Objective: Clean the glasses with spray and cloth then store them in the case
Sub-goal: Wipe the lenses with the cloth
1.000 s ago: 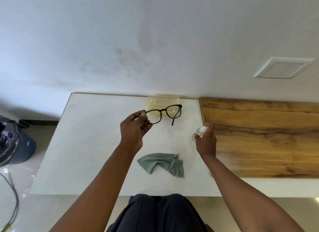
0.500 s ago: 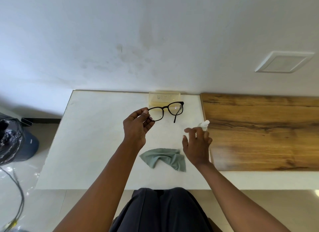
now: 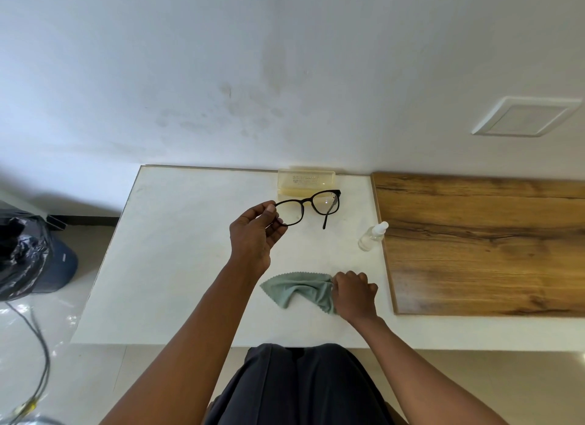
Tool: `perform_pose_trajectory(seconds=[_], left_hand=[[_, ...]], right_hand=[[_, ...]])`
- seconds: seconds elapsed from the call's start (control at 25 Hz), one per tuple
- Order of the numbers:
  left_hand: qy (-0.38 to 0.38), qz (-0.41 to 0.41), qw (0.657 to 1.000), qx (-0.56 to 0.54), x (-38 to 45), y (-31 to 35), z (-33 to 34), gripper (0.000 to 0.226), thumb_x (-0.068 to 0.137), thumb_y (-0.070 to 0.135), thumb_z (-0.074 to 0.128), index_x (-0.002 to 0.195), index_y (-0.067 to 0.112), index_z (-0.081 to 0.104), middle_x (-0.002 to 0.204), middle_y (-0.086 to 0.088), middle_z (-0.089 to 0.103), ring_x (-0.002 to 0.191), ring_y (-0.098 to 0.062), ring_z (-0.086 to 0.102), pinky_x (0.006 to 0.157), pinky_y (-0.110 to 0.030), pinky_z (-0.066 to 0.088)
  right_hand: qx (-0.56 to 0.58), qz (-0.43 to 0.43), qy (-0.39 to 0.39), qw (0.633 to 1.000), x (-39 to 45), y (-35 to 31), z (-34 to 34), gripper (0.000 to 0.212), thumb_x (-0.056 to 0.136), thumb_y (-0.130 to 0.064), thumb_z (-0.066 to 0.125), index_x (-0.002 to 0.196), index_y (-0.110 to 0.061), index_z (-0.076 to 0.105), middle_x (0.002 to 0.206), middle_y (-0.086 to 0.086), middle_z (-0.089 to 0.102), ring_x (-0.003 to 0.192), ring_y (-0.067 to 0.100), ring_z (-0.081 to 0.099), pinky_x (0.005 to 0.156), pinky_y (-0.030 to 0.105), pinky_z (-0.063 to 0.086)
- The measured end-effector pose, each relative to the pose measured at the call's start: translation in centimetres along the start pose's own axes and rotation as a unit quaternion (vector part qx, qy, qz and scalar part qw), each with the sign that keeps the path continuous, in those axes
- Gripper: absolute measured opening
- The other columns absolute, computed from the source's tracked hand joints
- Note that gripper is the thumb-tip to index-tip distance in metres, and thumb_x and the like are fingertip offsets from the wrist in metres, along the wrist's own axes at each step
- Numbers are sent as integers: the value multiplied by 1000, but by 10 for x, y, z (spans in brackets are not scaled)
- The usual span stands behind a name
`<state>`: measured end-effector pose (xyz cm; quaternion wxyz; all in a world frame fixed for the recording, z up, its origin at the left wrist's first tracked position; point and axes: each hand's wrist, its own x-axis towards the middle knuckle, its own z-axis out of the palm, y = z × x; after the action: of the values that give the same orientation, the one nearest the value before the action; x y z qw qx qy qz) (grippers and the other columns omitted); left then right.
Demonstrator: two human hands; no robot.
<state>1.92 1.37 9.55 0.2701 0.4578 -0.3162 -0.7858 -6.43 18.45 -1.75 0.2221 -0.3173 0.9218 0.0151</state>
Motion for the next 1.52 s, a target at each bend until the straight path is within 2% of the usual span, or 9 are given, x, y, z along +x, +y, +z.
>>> perform_pose_trajectory(seconds=[0.16,0.36,0.52,0.6,0.72,0.88,1.0,1.12,1.52], left_hand=[[2,0,1000,1,0,0,-2,7,89,4,57,90,6,63,71,-6,55,62,-15,55,66,-27,58],[1,5,1000,3,-1,2,-3,6,89,4,58,89,6,63,72,-6,55,63,-16,55,67,-27,58],[0,2,1000,2,-4,2,-2,7,89,4,58,90,6,64,71,-7,56,64,-16,56,67,-28,58],[-3,1,1000,0,-7,1,0,7,89,3,57,89,5,64,69,-7,55,62,-17,55,66,-28,58],[-9,3,1000,-3,-11,0,3,7,89,3,57,89,4,64,67,-8,55,58,-16,56,63,-27,57],[0,-4,1000,-2,-14,-2,5,7,88,2,58,87,5,64,68,-8,56,58,-17,56,60,-25,55],[3,-4,1000,-14,-14,-1,3,8,89,2,56,88,5,63,69,-9,56,61,-17,55,60,-25,56],[-10,0,1000,-11,-14,0,3,9,91,3,54,89,4,62,66,-9,55,60,-16,56,62,-26,58],[-20,-6,1000,-12,-16,0,4,9,89,0,56,90,3,64,73,-10,62,64,-19,62,60,-26,58]], right_hand=[[136,23,-71,988,3,-3,-12,19,91,-26,45,98,-16,60,102,3,57,102,25,50,80,33,36],[569,-19,-110,815,-4,-20,-66,12,65,-23,53,67,-11,55,73,8,49,75,20,43,67,30,32],[637,-46,-12,769,-8,-50,-108,12,77,-25,51,66,-19,54,75,12,53,77,20,48,67,30,36],[620,-36,93,778,-7,-63,-119,14,82,-24,54,69,-20,55,71,6,56,73,15,50,66,27,39],[466,-67,239,849,-2,-77,-120,9,88,-15,57,84,-11,65,84,5,63,75,13,53,64,16,37],[305,-170,317,882,-9,-83,-104,15,87,-12,61,96,-2,68,95,16,55,82,19,56,71,15,37],[194,-273,358,872,-18,-74,-88,21,79,-2,67,100,2,66,91,17,57,71,22,60,61,22,50],[178,-269,378,868,-17,-63,-86,28,72,10,70,99,6,67,88,20,58,74,28,63,63,28,57],[117,-307,385,862,-14,-83,-88,32,87,-5,40,106,1,65,95,16,59,82,29,61,69,29,54]])
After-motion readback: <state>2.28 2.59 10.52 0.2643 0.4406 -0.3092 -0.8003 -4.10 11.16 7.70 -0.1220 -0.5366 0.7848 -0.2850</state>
